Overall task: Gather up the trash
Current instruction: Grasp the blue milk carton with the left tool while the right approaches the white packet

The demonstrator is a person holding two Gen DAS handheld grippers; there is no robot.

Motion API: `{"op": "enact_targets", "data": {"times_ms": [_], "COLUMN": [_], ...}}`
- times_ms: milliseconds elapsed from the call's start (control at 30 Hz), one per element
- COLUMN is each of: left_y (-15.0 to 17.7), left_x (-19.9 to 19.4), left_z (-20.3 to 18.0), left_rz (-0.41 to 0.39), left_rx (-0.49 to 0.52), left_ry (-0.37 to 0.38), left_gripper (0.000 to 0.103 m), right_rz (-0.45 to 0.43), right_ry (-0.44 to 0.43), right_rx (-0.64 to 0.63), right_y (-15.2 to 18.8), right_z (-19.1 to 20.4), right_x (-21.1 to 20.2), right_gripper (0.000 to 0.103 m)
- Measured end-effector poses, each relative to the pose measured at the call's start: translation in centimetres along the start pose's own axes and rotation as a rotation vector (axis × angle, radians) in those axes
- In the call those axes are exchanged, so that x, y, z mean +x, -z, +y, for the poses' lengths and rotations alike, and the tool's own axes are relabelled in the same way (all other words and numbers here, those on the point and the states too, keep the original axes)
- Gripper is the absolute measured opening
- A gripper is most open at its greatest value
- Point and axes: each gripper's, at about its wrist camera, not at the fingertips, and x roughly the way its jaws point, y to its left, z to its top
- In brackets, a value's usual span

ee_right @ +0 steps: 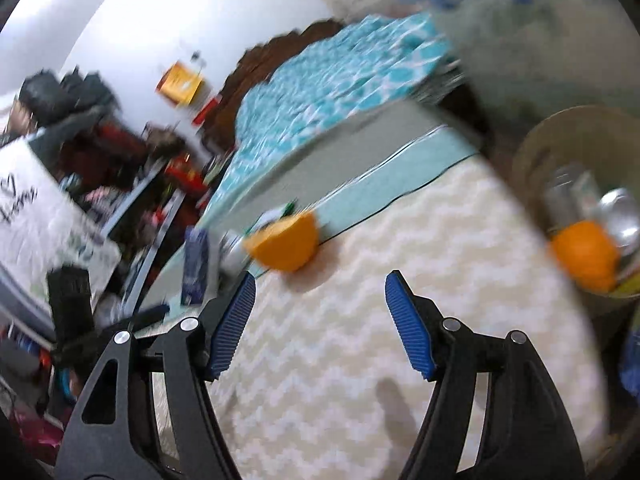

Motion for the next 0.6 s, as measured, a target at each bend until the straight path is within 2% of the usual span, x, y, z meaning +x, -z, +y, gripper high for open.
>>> {"op": "enact_targets", "data": {"times_ms": [33,67,233,300,333,467,533,600], "left_y": [-0.3,-0.5,-1.5,-1.7,-1.7,-0.1,2.0,4.3], "left_x": [0.6,1.0,5.3,6.8,7.4,5.5,2.7,0.4], "left_z": [1.3,2.1,3.6,4.0,4.3,5.1,6.6,7.7], "left_rz": [0.006,0.010,0.049,0.070,0.088,0.081,0.075,0.066], "left_rx": [-0.023,-0.037,-0.072,-0.080,-0.085,-0.102,-0.134,-0.146], "left_ry": [-0.060,-0.081,-0.143,-0.155,-0.151,-0.076,0.014,0.057], "left_gripper": [0.078,0.078,0.077,0.064,0.055,0.054,0.053,0.052], "right_rz": [0.026,0.039,0.105,0.128,0.141,0.162,0.172,0.186], "right_ry": [-0.018,-0.025,-0.035,-0.031,-0.026,-0.017,-0.008,-0.004], "right_rx": [0.000,-0.002,-0.058,-0.087,-0.112,-0.182,-0.222,-0.252], "right_y": [0.5,0.7,1.9,2.1,2.2,1.3,0.5,-0.4], "right_z": [1.0,1.6,5.2,6.6,7.5,9.7,11.1,12.2], "right_x": [1.2,1.8,4.6,5.3,5.9,7.6,9.0,10.3], "right_gripper": [0.069,0.069,0.069,0.069,0.069,0.069,0.069,0.069]}}
